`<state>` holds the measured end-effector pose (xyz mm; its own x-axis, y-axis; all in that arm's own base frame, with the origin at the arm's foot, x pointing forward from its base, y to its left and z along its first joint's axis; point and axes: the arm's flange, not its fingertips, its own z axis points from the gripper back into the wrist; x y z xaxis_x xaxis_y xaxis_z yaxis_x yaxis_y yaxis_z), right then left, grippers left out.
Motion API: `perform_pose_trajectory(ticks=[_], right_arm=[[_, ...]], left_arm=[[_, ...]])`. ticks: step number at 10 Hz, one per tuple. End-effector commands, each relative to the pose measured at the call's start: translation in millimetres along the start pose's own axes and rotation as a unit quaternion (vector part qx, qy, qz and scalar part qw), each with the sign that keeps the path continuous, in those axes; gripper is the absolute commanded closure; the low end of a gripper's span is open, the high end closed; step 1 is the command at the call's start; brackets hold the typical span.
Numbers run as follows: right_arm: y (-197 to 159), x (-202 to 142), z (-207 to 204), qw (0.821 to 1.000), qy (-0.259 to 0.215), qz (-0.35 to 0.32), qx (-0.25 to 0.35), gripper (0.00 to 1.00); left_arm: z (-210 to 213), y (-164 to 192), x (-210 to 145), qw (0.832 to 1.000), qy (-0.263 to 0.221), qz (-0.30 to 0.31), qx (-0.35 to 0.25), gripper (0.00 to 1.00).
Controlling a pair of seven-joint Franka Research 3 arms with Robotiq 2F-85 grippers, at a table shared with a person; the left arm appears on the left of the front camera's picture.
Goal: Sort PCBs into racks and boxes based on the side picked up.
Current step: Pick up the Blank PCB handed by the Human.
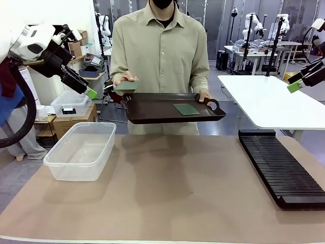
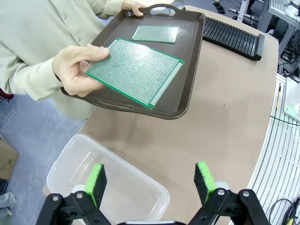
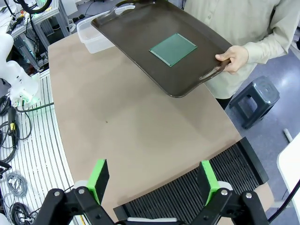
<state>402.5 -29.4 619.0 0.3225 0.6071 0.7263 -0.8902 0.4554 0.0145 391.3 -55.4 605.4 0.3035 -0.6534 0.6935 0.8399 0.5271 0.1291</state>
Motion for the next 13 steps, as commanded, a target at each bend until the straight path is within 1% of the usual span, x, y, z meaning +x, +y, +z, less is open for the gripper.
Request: perform_pose_trajectory(ticks=[1,10,11,12,13], right_arm=[[-1.0,-0.7,-1.3,1.0,-0.007,0.003,0.009,0.0],[-1.0,-0.7,-1.3,1.0,-0.007,0.003,0.009,0.0],[-1.0,-0.7,-1.3,1.0,-0.007,0.003,0.009,0.0],[-1.0,-0.7,-1.3,1.0,-0.007,0.003,0.009,0.0],[-1.0,-0.7,-1.3,1.0,-0.007,0.003,0.009,0.0]], left_arm=[[0.1,0.9,-1.2,1.0,-0.002,0.001,-0.003,0.0],[0.0,0.0,0.0,1.0,0.0,0.0,0.0,0.0],[-1.6,13.9,7.4,0.996,0.01,0.08,-0.039,0.0],[-1.4,34.2,7.7,0.983,0.046,0.171,-0.048,0.0],[-9.3,46.4,7.5,0.968,0.049,0.238,-0.06,0.0]])
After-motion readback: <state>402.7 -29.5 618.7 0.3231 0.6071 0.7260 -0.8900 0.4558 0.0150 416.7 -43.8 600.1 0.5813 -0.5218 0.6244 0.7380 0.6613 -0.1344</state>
